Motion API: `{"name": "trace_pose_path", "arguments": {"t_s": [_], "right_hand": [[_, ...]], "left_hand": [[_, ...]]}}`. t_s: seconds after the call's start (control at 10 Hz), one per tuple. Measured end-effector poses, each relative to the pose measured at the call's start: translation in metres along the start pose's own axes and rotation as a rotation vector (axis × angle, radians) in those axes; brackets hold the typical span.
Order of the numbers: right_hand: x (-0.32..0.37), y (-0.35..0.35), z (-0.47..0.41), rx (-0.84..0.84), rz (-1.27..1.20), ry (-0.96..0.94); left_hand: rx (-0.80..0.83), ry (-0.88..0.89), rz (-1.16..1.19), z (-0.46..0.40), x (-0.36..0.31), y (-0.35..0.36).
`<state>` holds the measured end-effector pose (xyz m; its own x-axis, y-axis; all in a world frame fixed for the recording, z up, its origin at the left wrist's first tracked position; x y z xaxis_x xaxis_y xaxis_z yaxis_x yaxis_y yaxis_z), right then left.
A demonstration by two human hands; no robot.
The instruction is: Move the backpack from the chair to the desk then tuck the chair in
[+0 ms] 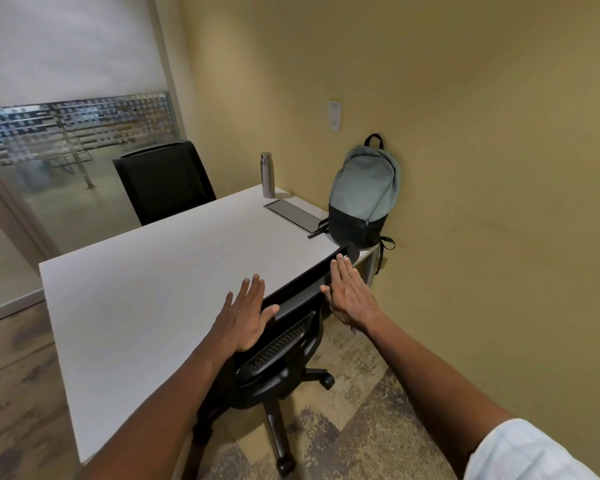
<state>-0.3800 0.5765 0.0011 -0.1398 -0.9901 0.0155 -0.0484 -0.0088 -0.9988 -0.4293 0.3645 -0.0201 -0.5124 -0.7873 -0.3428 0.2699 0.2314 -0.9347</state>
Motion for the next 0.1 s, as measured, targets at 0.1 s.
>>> {"name": "trace_pose_path", "arguments": {"t_s": [0.1], "right_hand": [[0.0104, -0.0154, 0.0107, -0.073, -0.013, 0.033]], "left_hand": [[-0.051, 0.047, 0.0, 0.0132, 0.0049, -0.0121]]}}
Point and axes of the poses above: each hand's wrist, its own z-axis away from the middle knuckle, its own y-axis out of the palm, x = y × z, the point moved 8 cm from there along -z, towards the middle knuckle, and after that the axes turned 8 degrees about z, right-handed, at the moved point
